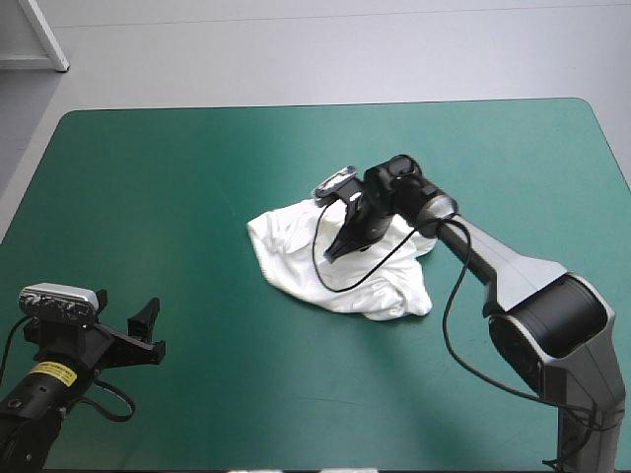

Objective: Fold the cloth

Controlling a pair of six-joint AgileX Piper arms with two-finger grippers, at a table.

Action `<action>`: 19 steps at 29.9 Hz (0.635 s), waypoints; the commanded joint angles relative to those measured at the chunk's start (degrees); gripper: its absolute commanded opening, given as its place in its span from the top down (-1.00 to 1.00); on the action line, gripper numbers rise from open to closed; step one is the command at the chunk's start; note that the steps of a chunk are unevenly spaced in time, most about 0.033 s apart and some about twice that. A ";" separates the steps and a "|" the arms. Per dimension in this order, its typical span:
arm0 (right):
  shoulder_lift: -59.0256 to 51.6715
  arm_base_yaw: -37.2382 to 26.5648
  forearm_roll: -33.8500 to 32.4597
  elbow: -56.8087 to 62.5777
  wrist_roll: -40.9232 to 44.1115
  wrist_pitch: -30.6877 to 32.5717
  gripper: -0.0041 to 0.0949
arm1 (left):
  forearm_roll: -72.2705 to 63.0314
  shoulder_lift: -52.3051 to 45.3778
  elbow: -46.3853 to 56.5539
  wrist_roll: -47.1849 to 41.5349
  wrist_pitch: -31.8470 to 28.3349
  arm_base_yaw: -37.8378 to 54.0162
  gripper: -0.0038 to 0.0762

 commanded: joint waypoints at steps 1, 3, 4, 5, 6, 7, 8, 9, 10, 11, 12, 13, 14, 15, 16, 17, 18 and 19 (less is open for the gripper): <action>-3.36 4.66 -0.14 -1.95 -0.30 -0.62 0.94 | -0.22 0.58 -2.06 -0.26 -4.57 -0.26 -0.40; -3.36 5.98 -1.32 -1.95 1.60 -0.64 0.94 | -0.22 0.58 -2.06 -0.26 -4.33 -0.26 -0.40; -3.36 6.36 -1.68 -1.95 2.61 -0.64 0.90 | -0.22 0.58 -2.06 -0.26 -4.07 -0.26 -0.40; -3.36 6.49 -1.68 -1.95 2.90 -0.49 0.84 | -0.22 0.58 -2.06 -0.26 -3.82 -0.26 -0.40; -3.36 6.49 -1.68 -1.95 2.87 -0.33 0.72 | -0.22 0.58 -2.06 -0.26 -3.37 -0.26 -0.40; -3.36 6.49 -1.52 -1.95 3.12 -0.19 0.54 | -0.22 0.58 -2.06 -0.26 -3.10 -0.26 -0.40; -3.36 6.49 -1.52 -1.95 3.47 -0.20 0.36 | -0.22 0.58 -2.06 -0.26 -2.83 -0.26 -0.40; -3.36 6.49 -1.52 -1.95 4.03 -0.20 0.11 | -0.22 0.58 -2.06 -0.26 -2.42 -0.26 -0.40; -3.48 6.49 -1.89 -1.95 4.56 -0.20 -0.14 | -0.22 0.58 -2.06 -0.26 -2.19 -0.26 -0.40; -3.57 6.49 -2.36 -2.17 5.55 -0.20 -0.35 | -0.22 0.58 -2.06 -0.26 -2.07 -0.26 -0.40; -3.71 6.49 -2.93 -2.50 6.39 0.08 -0.50 | -0.22 0.58 -2.06 -0.16 -2.07 -0.26 -0.40; -4.01 6.49 -4.09 -3.05 7.77 0.61 -0.58 | -0.22 0.58 -2.06 0.18 -1.96 -0.26 -0.40; -4.50 6.49 -5.24 -3.49 8.55 1.04 -0.59 | -0.22 0.58 -2.06 0.26 -1.98 -0.26 -0.40; -5.18 6.49 -6.79 -4.23 9.35 1.92 -0.58 | -0.22 0.58 -2.06 0.76 -1.81 -0.26 -0.40; -5.95 6.49 -8.23 -5.06 10.22 3.01 -0.56 | -0.22 0.58 -2.06 1.66 -1.56 -0.26 -0.40; -6.69 6.49 -9.48 -5.77 10.54 4.28 -0.54 | -0.22 0.58 -2.06 2.34 -1.17 -0.26 -0.40; -7.94 6.49 -11.19 -6.89 11.33 6.04 -0.53 | -0.22 0.85 -2.06 3.18 -0.83 -0.26 -0.40; -8.93 6.49 -12.37 -7.65 11.96 7.46 -0.53 | -0.22 0.94 -2.06 4.00 -0.18 -0.26 -0.40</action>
